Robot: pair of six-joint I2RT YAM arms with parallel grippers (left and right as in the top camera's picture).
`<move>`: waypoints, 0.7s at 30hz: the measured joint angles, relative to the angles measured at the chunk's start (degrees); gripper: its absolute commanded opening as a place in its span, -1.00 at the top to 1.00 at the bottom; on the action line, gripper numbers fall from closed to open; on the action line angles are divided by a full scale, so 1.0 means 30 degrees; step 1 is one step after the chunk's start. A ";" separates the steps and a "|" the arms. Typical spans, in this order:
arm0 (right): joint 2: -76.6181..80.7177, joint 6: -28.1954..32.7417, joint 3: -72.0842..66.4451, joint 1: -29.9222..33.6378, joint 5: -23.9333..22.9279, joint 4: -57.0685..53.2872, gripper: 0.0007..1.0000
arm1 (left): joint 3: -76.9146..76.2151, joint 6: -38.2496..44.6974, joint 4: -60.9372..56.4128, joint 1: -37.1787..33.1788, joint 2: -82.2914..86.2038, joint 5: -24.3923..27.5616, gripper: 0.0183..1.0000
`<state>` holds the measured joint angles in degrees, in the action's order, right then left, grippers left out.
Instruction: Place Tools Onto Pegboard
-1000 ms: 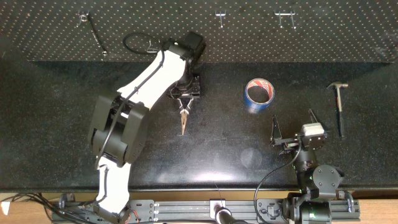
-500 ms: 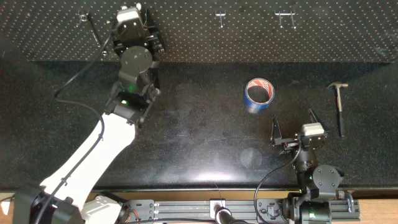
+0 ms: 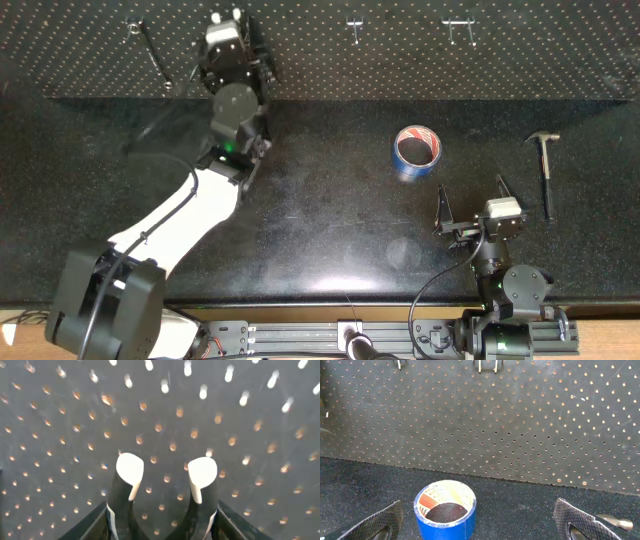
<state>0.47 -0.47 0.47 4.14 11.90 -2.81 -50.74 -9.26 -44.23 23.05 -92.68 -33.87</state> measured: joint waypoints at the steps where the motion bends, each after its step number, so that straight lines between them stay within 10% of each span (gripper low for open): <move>1: 0.0000 0.0000 0.0000 0.0000 0.0007 0.0000 -0.97 | 0.1231 -0.0146 -0.1217 0.0000 0.0000 0.0029 0.98; 9: 0.0000 0.0000 0.0000 0.0000 0.0000 0.0007 -0.97 | 0.2011 -0.1778 0.2004 0.0000 -0.0029 0.0087 0.98; 10: 0.0000 0.0000 0.0000 0.0000 0.0000 0.0000 -0.97 | 0.2011 -0.2186 0.2550 0.0000 -0.0029 0.0146 0.56; 12: 0.0000 0.0000 0.0000 0.0000 0.0007 0.0007 -0.97 | 0.2011 -0.2521 0.2718 -0.0015 -0.0036 0.0153 -0.93; 15: 0.0000 0.0000 0.0000 0.0000 0.0000 0.0007 -0.97 | 0.1880 -0.2820 0.3322 -0.0007 0.0022 0.0270 -0.99; 18: 0.0000 0.0000 0.0000 0.0000 0.0000 -0.0007 -0.97 | 0.0765 -0.2885 1.1948 -0.0015 0.4080 0.1027 -0.99; 21: 0.0000 0.0000 0.0007 0.0000 0.0007 0.0022 -0.97 | 0.2973 -0.2885 1.4892 -0.1049 1.2859 0.4459 -0.99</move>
<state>0.47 -0.47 0.49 4.14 11.92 -2.74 -41.82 -17.91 0.45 19.90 -54.11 -20.49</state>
